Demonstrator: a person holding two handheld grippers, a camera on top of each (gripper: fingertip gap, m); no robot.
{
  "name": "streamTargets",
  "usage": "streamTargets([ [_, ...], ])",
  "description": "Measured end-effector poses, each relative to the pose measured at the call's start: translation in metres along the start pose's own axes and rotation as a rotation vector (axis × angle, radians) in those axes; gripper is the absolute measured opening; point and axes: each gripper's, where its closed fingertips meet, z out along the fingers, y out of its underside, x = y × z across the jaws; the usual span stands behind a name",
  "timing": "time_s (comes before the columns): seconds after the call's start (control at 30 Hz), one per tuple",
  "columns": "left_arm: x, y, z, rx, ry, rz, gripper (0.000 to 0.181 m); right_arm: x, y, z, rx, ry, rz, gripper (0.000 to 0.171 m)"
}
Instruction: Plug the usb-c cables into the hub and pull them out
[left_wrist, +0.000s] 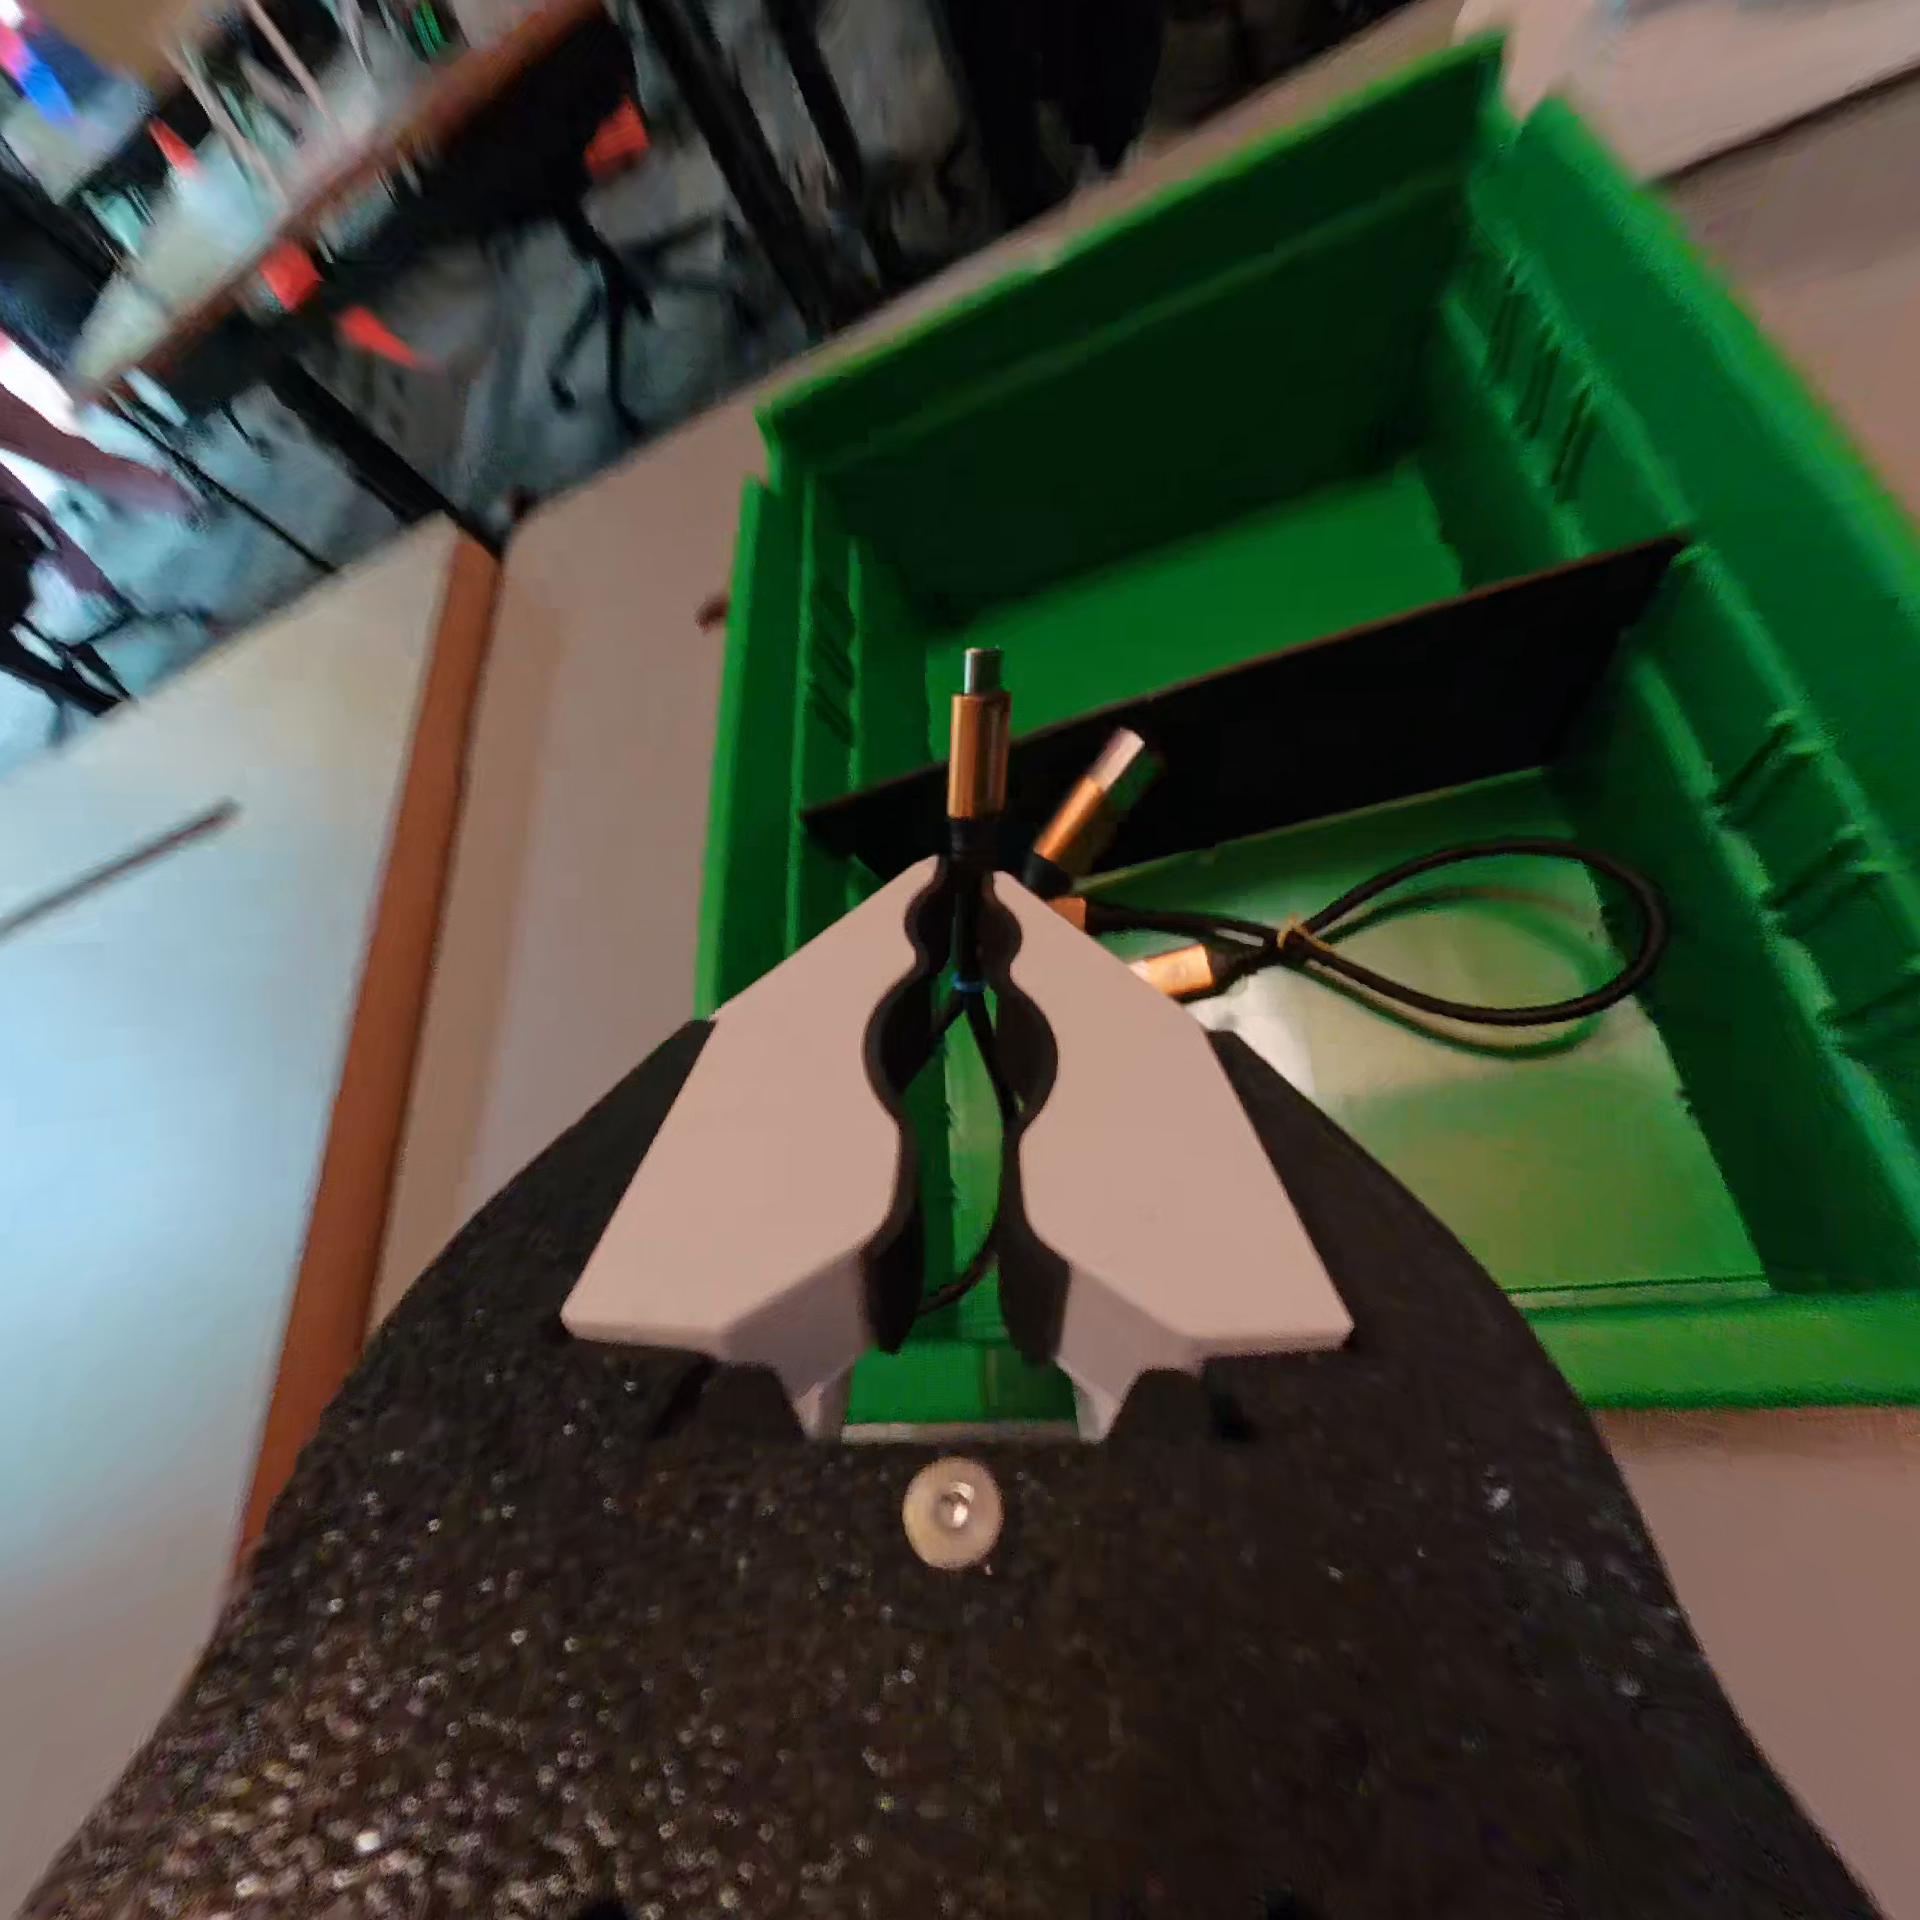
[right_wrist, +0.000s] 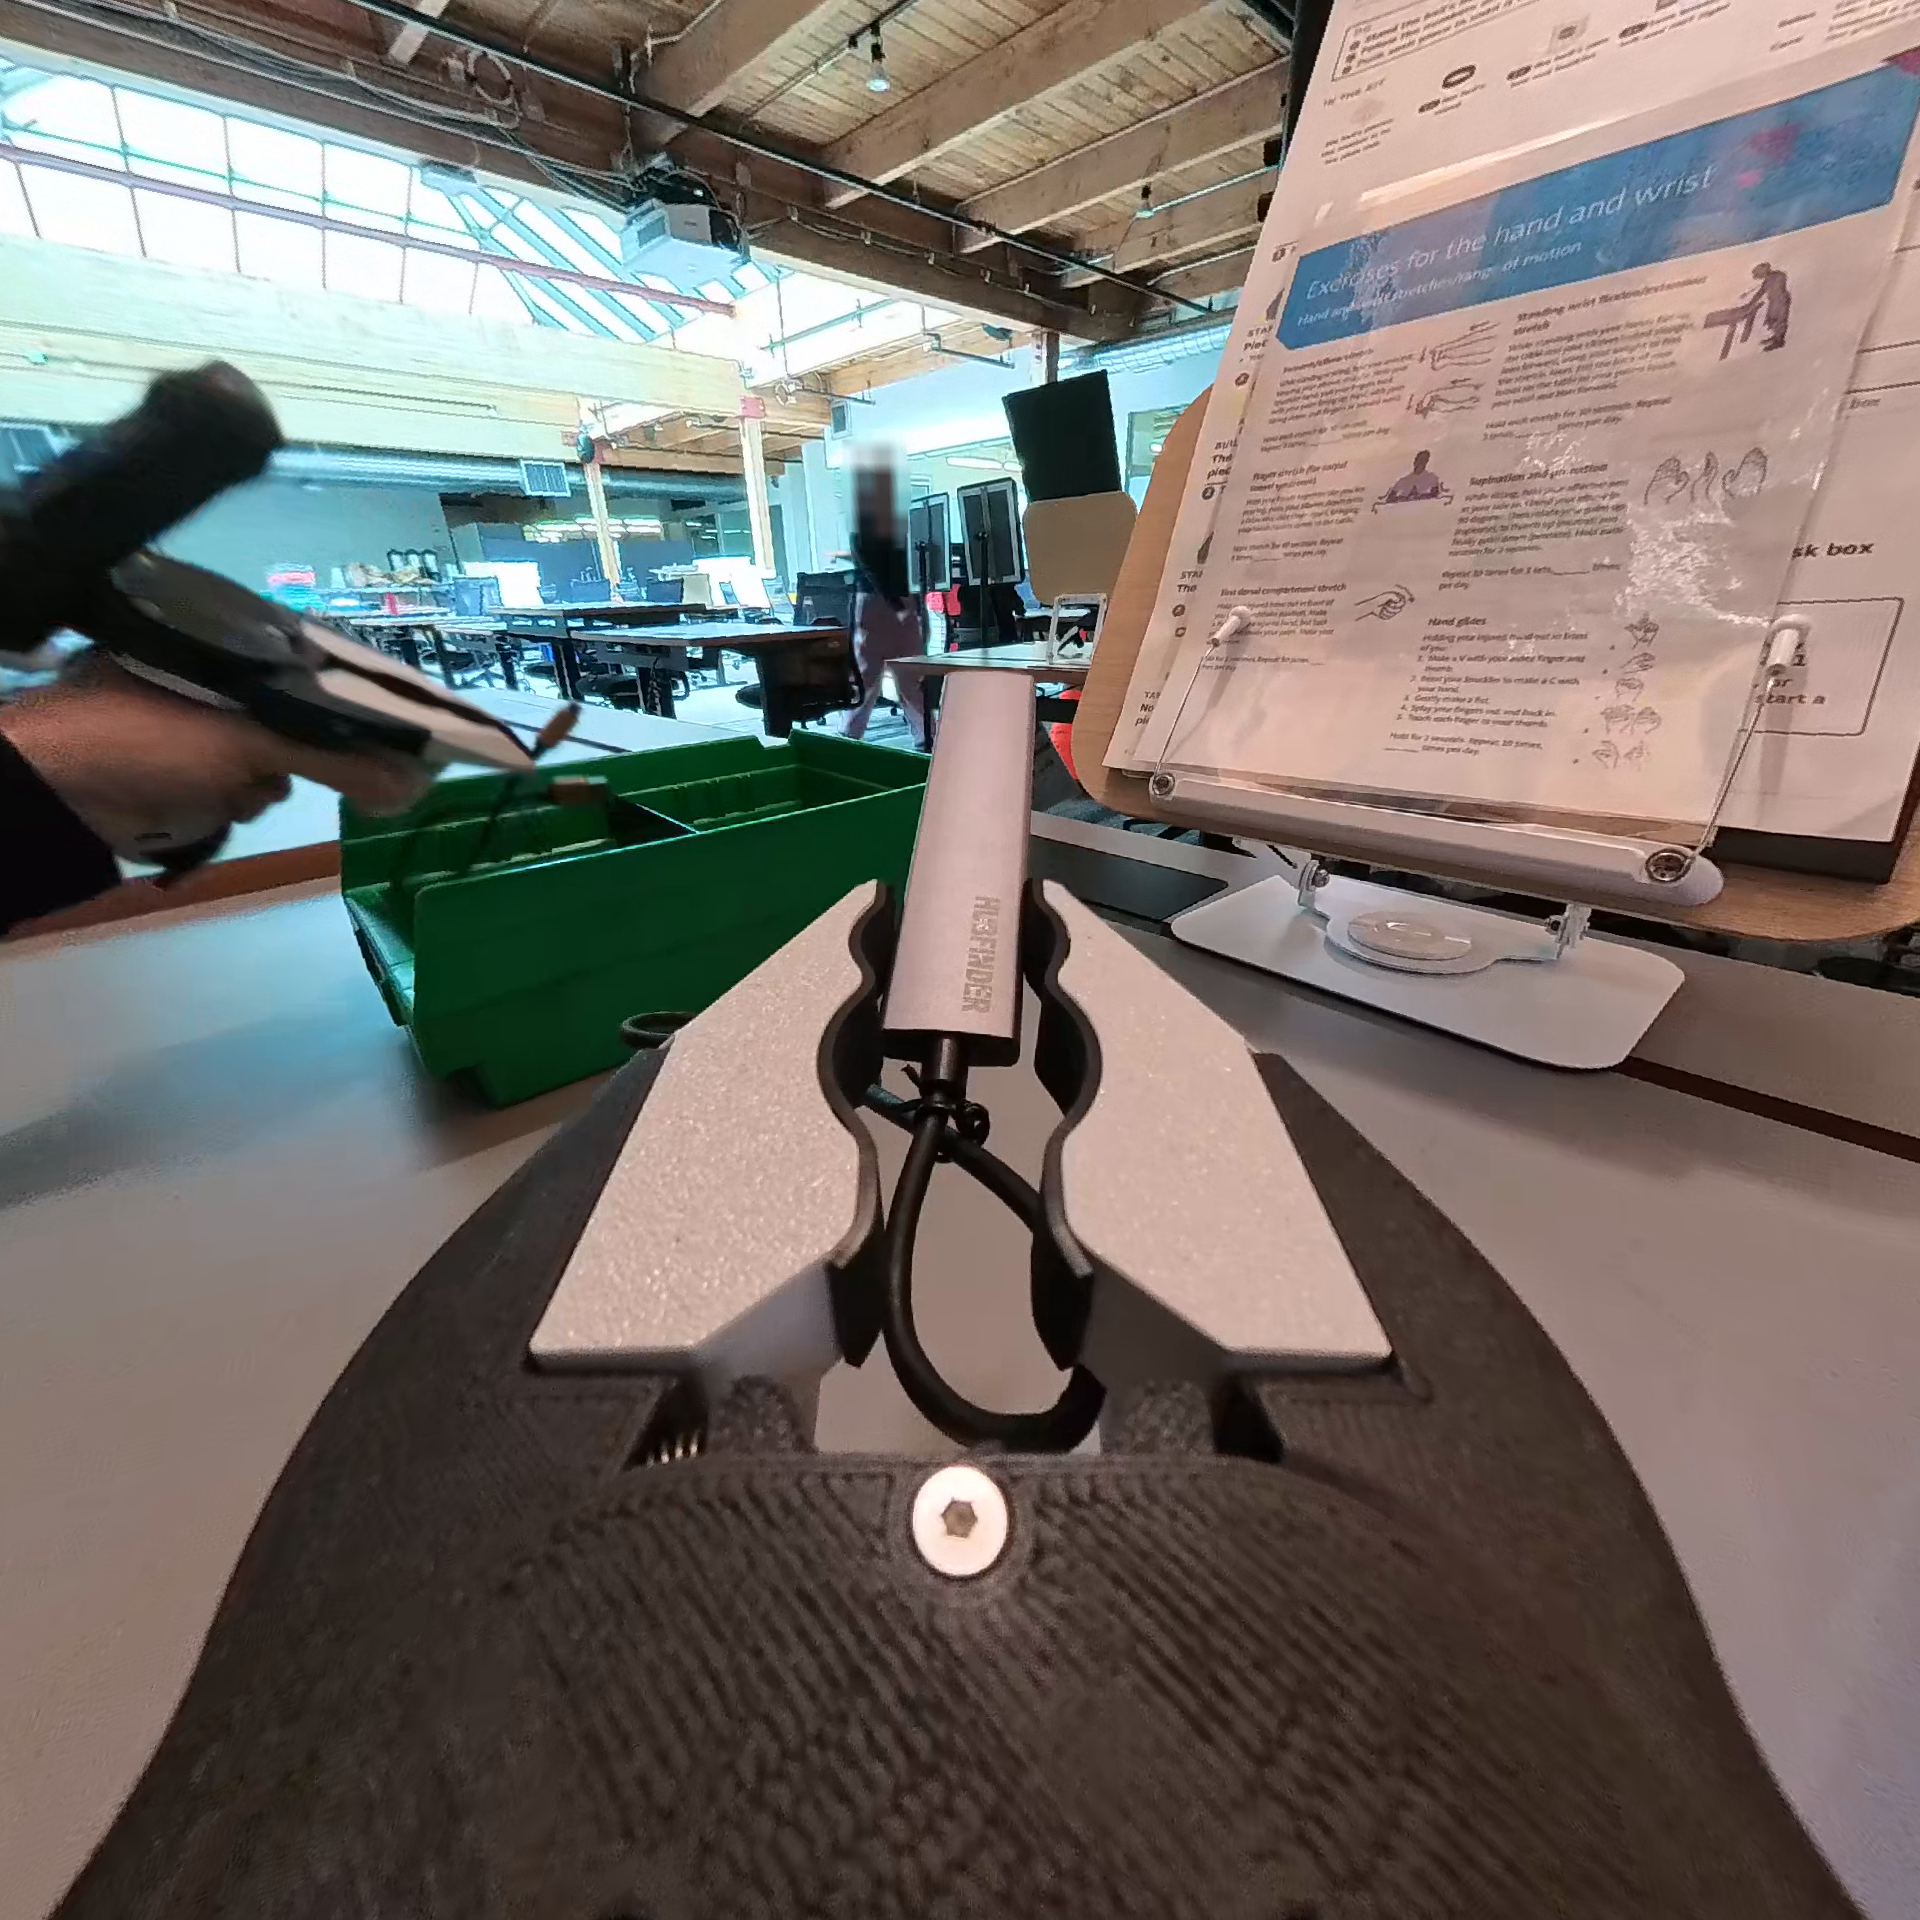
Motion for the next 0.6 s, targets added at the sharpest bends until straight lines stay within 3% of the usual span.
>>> streamTargets([
  [0.13,0.005,-0.063,-0.06,0.216,0.016,0.072,0.001,0.002,-0.002,-0.001,0.007,0.008,0.006,0.024],
  [0.23,0.057,-0.091,-0.107,0.253,0.349,0.069,0.001,0.004,-0.004,-0.002,0.015,0.013,0.014,0.024],
  [0.33,0.14,-0.079,-0.153,0.129,0.853,0.095,0.002,0.005,-0.006,-0.003,0.03,0.01,0.038,0.024],
  [0.4,0.185,-0.054,-0.168,0.023,1.058,0.174,0.002,0.006,-0.007,-0.004,0.033,0.007,0.049,0.024],
  [0.6,0.28,0.006,-0.132,-0.156,1.132,0.265,0.002,0.007,-0.004,-0.003,0.024,0.011,0.044,0.024],
])
